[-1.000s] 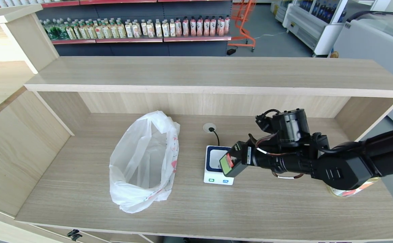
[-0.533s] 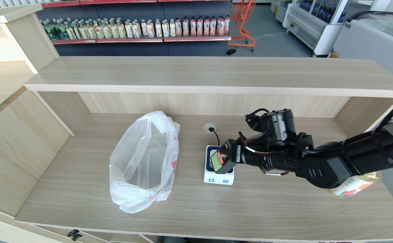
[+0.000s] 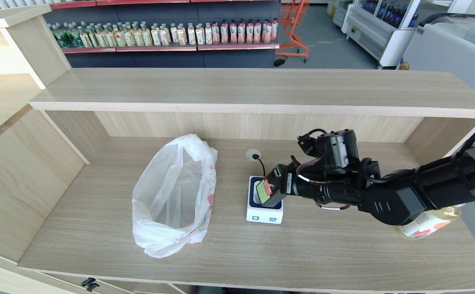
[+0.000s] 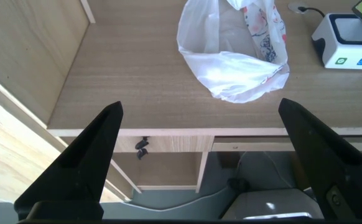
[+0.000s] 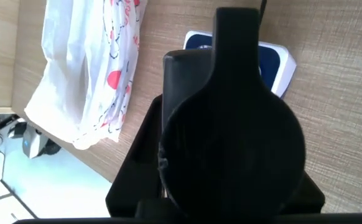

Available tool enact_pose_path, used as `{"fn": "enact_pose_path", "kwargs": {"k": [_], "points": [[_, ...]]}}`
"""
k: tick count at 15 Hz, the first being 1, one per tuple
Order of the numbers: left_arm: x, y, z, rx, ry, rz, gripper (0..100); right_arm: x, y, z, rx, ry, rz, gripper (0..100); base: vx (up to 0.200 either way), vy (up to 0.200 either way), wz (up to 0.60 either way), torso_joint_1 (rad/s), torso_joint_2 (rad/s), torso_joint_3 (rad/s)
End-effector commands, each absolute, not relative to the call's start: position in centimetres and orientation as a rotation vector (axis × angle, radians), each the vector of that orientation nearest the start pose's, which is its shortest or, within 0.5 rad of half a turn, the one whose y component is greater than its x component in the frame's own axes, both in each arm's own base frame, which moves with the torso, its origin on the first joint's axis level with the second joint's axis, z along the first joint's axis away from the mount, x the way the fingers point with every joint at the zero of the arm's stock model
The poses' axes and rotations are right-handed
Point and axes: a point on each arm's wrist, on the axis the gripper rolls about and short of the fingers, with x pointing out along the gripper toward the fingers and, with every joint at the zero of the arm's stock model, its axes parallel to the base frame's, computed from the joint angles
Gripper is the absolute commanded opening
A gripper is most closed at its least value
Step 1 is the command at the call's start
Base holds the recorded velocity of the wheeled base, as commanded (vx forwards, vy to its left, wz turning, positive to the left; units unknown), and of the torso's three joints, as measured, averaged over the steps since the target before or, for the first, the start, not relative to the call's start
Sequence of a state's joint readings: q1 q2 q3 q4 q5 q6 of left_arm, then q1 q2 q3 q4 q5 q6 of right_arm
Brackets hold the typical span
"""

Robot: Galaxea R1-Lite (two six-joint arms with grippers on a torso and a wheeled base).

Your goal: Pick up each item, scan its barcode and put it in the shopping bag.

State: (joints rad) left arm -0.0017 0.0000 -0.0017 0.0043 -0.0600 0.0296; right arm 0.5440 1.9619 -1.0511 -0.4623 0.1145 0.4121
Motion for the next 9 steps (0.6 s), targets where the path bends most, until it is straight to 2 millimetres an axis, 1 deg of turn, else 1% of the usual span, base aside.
{"fn": "enact_pose_path", "kwargs": {"k": [1, 2, 3, 4, 5, 6, 7, 9], "points": [[-2.3, -0.1, 7.5, 0.029, 0.004, -0.061, 100, 29.5, 17.5, 19.7, 0.353, 0.426, 0.566, 0, 0.000, 0.000, 0.00, 0.000, 0.00, 0.000], [-2.3, -0.1, 7.5, 0.029, 0.004, -0.061, 100, 27.8, 16.5, 22.5, 0.355, 0.351, 0.583, 0, 0.000, 0.000, 0.00, 0.000, 0.00, 0.000], [-2.3, -0.1, 7.5, 0.031, 0.004, -0.061, 100, 25.7, 15.1, 24.8, 0.295, 0.306, 0.596, 0, 0.000, 0.000, 0.00, 0.000, 0.00, 0.000], [-2.3, -0.1, 7.5, 0.029, 0.004, -0.061, 100, 23.4, 13.7, 25.9, 0.211, 0.303, 0.592, 0, 0.000, 0.000, 0.00, 0.000, 0.00, 0.000], [-2.3, -0.1, 7.5, 0.031, 0.004, -0.061, 100, 21.6, 12.3, 25.8, 0.132, 0.306, 0.573, 0, 0.000, 0.000, 0.00, 0.000, 0.00, 0.000], [-2.3, -0.1, 7.5, 0.031, 0.004, -0.061, 100, 20.2, 10.5, 24.7, 0.032, 0.299, 0.520, 0, 0.000, 0.000, 0.00, 0.000, 0.00, 0.000], [-2.3, -0.1, 7.5, 0.029, 0.004, -0.061, 100, 19.1, 9.1, 23.7, -0.033, 0.303, 0.491, 0, 0.000, 0.000, 0.00, 0.000, 0.00, 0.000], [-2.3, -0.1, 7.5, 0.029, 0.004, -0.061, 100, 17.0, 7.3, 23.0, -0.042, 0.293, 0.449, 0, 0.000, 0.000, 0.00, 0.000, 0.00, 0.000]]}}
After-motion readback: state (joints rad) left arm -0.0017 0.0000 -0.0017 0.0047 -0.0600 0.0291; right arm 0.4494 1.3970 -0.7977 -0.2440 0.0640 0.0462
